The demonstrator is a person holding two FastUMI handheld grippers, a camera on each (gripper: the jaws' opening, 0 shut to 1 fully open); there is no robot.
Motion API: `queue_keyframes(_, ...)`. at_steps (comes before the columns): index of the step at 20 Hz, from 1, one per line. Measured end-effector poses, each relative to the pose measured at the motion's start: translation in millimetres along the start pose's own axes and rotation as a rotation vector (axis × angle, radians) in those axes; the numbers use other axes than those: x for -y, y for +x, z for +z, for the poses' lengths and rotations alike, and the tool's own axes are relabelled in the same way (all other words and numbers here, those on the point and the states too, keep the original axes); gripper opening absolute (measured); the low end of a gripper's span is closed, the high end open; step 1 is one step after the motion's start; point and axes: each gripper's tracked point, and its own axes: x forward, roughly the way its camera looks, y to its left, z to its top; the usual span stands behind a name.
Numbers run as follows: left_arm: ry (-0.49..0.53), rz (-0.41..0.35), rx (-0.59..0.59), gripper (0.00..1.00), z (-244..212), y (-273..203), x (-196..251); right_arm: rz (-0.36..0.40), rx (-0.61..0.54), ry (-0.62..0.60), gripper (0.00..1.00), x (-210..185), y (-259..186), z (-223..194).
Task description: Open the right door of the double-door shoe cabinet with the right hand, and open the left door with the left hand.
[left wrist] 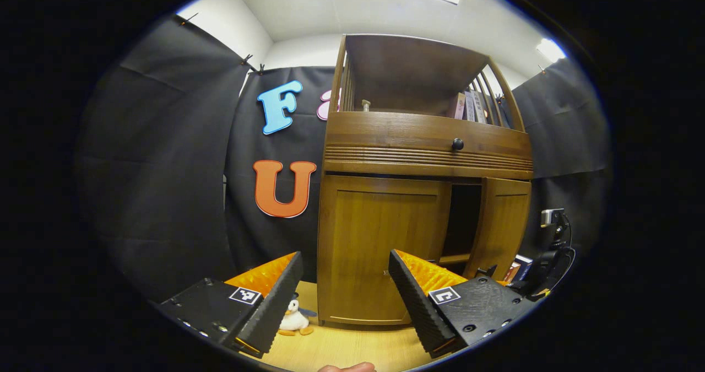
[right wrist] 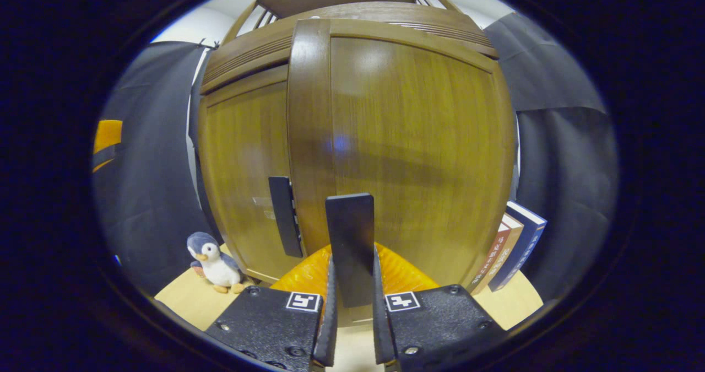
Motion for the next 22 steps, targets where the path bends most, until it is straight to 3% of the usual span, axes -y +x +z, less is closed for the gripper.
queue_keyframes(8, -0.003, -0.02, -0.005, 0.94, -4, 4, 21, 0.019, -0.011, -0.003, 0.3, 14, -32, -7)
queue_keyframes(9, -0.003, -0.025, -0.005, 1.0, -5, 5, 25, 0.021, -0.013, -0.003, 0.3, 16, -37, -7)
queue_keyframes(10, -0.002, -0.03, -0.005, 0.94, -5, 6, 29, 0.024, -0.016, 0.001, 0.3, 18, -41, -9)
queue_keyframes(12, -0.003, -0.043, -0.01, 0.94, -7, 8, 38, 0.026, -0.021, 0.008, 0.3, 24, -50, -11)
queue_keyframes(22, 0.009, -0.117, -0.037, 0.94, -19, 18, 80, -0.033, -0.03, 0.005, 0.25, 64, -93, -17)
